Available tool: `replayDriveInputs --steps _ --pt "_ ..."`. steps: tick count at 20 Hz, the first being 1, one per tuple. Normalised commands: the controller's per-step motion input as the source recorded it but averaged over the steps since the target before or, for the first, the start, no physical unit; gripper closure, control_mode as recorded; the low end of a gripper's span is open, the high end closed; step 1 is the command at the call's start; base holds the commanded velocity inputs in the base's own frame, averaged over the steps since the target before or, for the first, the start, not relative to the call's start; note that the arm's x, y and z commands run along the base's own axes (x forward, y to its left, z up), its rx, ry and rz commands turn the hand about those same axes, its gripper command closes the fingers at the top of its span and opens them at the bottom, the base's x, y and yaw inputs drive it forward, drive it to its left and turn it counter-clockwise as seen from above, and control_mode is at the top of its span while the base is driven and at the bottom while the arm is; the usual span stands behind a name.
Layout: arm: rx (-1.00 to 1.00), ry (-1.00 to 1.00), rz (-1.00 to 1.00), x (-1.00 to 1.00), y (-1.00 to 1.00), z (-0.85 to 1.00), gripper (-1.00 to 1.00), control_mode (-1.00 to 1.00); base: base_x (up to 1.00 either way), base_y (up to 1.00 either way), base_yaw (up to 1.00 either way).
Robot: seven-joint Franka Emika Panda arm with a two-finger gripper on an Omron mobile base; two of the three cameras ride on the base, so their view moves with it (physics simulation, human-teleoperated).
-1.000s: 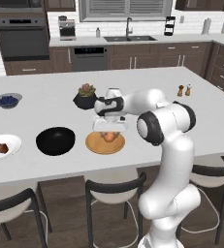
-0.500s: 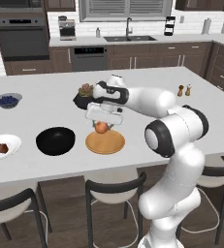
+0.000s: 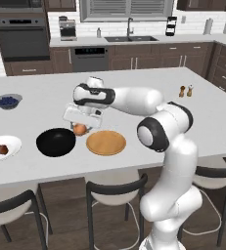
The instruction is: Pick the chicken drumstick and onion from their plates and place them in the bowl. Then put the bowl in the fridge.
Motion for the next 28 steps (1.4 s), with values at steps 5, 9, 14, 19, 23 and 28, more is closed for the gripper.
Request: replayDriveInputs --steps 5,9,14,19,23,28 --pt "-0.18 0.11 -0.13 0.67 0.69 -0.08 1.00 -1.00 0.00 0.00 0.00" --pt "-0.20 0.03 -0.16 0.64 0.48 -0.21 1.00 -1.00 0.00 0.00 0.00" --pt "-0.07 0.00 -0.07 0.22 0.16 -0.49 1.00 -1.00 0.00 0.00 0.00" --pt "0.00 0.00 0.00 0.00 -0.05 -0.51 1.00 -1.00 0.00 0.00 0.00" --pt "0.05 0.00 0.00 -0.04 -0.12 -0.58 1.00 -1.00 0.00 0.00 0.00" --pt "0.10 0.00 0.00 0.02 0.02 -0.51 1.00 -1.00 0.00 0.00 0.00"
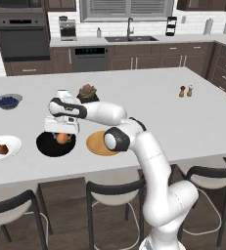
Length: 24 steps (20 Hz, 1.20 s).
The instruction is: Pick the chicken drumstick and onion from their plates and place them in the bowl. Then put the bowl in the fridge.
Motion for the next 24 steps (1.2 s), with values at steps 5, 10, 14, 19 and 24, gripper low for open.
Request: replayDriveInputs --steps 5,10,14,19,24 --pt "0.08 0.00 0.00 0.05 0.06 -0.41 -1.00 -1.00 0.00 0.00 0.00" --pt "0.02 -0.04 0.00 -0.24 -0.03 -0.01 -1.00 -1.00 0.00 0.00 0.00" --pt "0.00 -0.30 -0.02 -0.70 -0.04 -0.07 -1.00 -1.00 0.00 0.00 0.00" --pt "0.04 -0.37 0.00 -0.70 -0.05 0.00 -1.00 -1.00 0.00 0.00 0.00" --pt "0.16 -0.27 -0.01 -0.98 -0.52 0.22 -1.00 -1.00 0.00 0.00 0.00"
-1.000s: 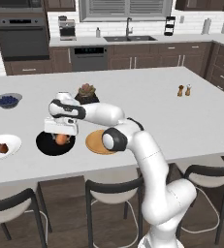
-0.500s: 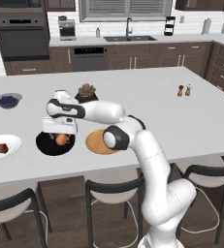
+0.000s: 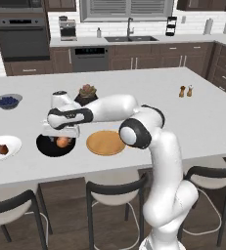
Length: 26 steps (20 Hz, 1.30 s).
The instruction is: Pick the chicken drumstick and onion from their plates and place them in the bowl. Then put the bowl in the fridge.
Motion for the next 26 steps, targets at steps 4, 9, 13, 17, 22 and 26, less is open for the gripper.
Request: replayDriveInputs --steps 4,9,13,17,22,26 --pt "0.17 -0.06 0.00 -0.95 -0.63 0.66 -1.00 -1.00 0.00 0.00 0.00" --pt "0.07 0.04 0.00 -0.97 -0.95 0.52 -1.00 -1.00 0.00 0.00 0.00" --pt "-0.02 0.05 0.00 -0.87 -0.89 0.55 -1.00 -1.00 0.00 0.00 0.00" --pt "-0.18 0.00 0.01 -0.76 -0.88 0.63 -1.00 -1.00 0.00 0.00 0.00" --pt "-0.21 0.00 0.01 -0.64 -1.00 0.53 -1.00 -1.00 0.00 0.00 0.00" --pt "-0.21 0.00 0.13 -0.58 -0.89 0.65 -1.00 -1.00 0.00 0.00 0.00"
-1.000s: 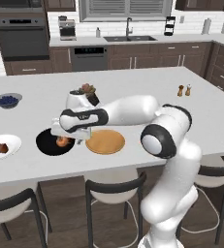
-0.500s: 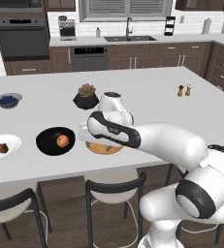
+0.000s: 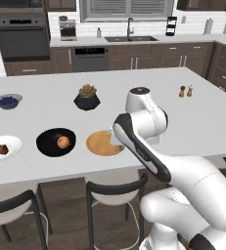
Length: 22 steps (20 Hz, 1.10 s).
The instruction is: Pick the chicken drumstick and onion from their plates and place them in the bowl. Then put the bowl in the fridge.
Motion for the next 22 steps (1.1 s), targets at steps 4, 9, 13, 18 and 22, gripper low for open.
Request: replayDriveInputs --steps 4,9,13,18,22 --pt "-0.18 0.00 0.19 -0.42 -0.85 0.56 -1.00 -1.00 0.00 0.00 0.00" --pt "0.04 0.05 0.13 -0.20 -0.67 0.45 -1.00 -1.00 0.00 0.00 0.00" --pt "0.12 -0.07 0.01 -0.51 -0.18 0.32 -1.00 -1.00 0.00 0.00 0.00" --pt "0.07 0.00 0.00 -0.40 -0.08 0.14 -1.00 1.00 -0.06 0.00 0.00" --pt "0.00 0.00 0.00 0.00 0.00 0.00 -1.00 1.00 -0.38 0.58 0.00"
